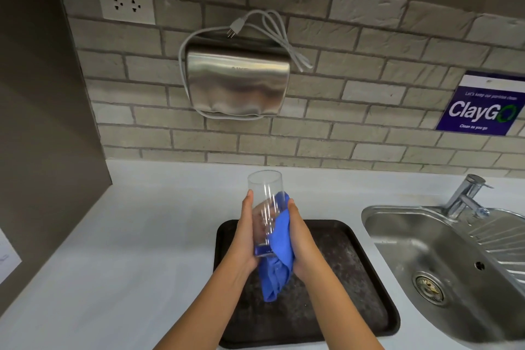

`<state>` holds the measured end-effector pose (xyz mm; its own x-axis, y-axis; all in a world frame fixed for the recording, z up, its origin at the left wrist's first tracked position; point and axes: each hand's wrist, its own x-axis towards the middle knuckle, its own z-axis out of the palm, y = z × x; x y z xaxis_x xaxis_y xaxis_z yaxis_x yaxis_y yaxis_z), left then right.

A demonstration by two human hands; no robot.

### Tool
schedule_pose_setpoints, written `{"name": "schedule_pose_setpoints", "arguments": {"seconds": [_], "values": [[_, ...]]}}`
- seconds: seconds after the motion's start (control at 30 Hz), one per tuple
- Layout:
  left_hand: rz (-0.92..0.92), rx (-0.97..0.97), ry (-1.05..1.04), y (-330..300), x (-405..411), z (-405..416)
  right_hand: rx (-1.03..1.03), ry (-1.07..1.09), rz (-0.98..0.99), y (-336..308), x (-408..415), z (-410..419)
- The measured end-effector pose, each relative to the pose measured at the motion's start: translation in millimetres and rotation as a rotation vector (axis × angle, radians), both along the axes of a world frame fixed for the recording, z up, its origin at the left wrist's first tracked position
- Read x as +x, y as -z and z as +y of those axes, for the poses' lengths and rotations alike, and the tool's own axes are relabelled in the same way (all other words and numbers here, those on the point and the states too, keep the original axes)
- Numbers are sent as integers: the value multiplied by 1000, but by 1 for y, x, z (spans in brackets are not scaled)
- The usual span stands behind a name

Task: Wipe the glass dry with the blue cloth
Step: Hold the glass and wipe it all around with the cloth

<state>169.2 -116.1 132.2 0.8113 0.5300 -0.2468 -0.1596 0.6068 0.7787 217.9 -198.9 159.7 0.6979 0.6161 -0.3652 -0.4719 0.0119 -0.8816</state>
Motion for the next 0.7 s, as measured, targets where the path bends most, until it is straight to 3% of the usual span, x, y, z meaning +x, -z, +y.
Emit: {"name": "schedule_pose_setpoints", "arguments": {"seconds": [0.1, 0.23, 0.4, 0.5, 0.53, 0.6, 0.7], "values": [[115, 267, -148, -1, 5, 3, 9, 97, -89, 10, -1, 0], [167, 472, -211, 4, 9, 1, -100, 224, -490, 23, -9, 1], [130, 403, -38, 4, 6, -6, -374, 241, -901, 39, -25, 4], [100, 333, 30, 6, 1, 1, -405, 162, -1374, 48, -33, 5], [96, 322, 56, 7, 0, 3, -375, 153, -1402, 49, -30, 4], [82, 284, 112, 7, -1, 2, -293, 176, -1146, 36, -23, 2], [54, 165, 108, 9, -2, -3, -126, 153, -593, 16, -1, 0]]}}
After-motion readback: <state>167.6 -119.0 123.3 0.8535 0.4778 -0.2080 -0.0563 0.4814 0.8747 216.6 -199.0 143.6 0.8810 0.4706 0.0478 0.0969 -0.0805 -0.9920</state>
